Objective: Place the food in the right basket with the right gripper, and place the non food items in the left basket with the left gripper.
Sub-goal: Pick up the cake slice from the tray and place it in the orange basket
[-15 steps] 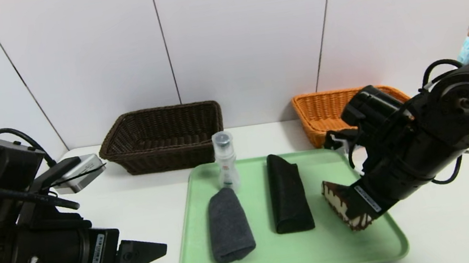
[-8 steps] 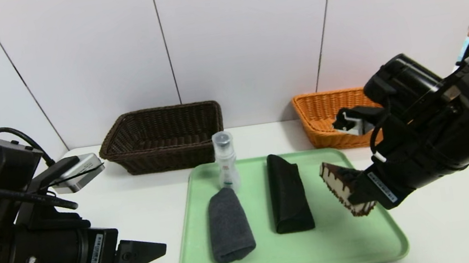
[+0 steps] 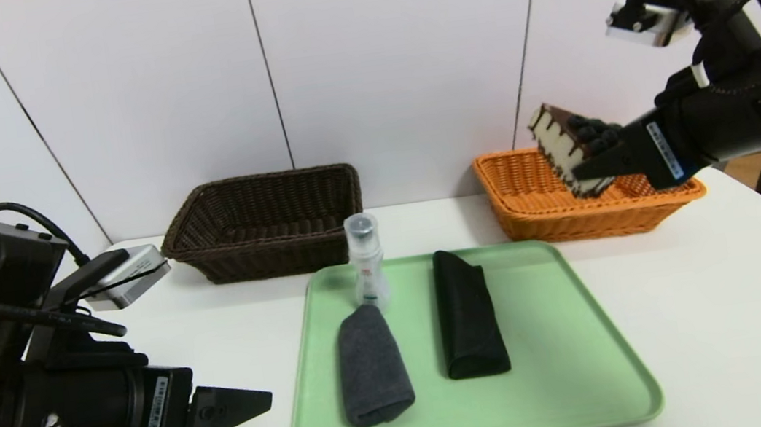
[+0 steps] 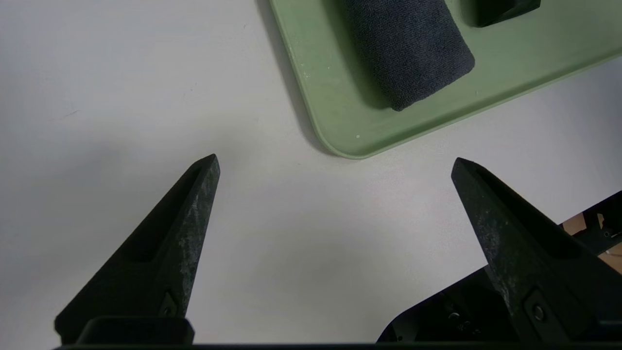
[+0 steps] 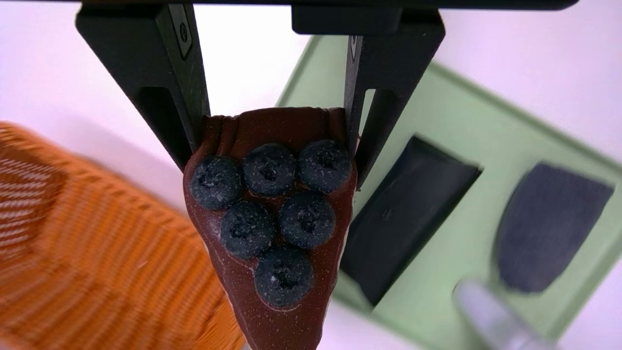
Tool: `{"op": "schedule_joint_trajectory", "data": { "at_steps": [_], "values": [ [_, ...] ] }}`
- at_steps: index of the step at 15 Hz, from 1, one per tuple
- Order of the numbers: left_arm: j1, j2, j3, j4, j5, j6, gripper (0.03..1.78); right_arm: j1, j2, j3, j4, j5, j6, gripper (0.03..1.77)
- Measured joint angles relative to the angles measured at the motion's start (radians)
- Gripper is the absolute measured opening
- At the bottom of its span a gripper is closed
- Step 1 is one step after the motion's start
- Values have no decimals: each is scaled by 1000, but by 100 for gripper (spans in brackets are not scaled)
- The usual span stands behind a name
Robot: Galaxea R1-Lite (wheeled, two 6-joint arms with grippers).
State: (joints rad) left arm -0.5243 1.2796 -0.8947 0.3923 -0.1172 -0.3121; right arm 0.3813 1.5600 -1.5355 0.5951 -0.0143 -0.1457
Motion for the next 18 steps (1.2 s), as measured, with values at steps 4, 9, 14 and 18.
{"op": "schedule_joint_trajectory", "data": {
  "at_steps": [4, 9, 14, 18],
  "values": [
    [0, -1, 0, 3, 1, 0, 169, -86, 101, -155, 3, 0, -29, 78],
    [0, -5, 0, 6, 1, -1, 169, -174, 300, -340, 13, -1, -30, 78],
    [1, -9, 1, 7, 2, -1, 169, -205, 449, -411, 26, -29, -32, 78],
    [0, -9, -6, 7, 4, 0, 169, -235, 524, -415, 39, -36, -34, 78]
  ]
}}
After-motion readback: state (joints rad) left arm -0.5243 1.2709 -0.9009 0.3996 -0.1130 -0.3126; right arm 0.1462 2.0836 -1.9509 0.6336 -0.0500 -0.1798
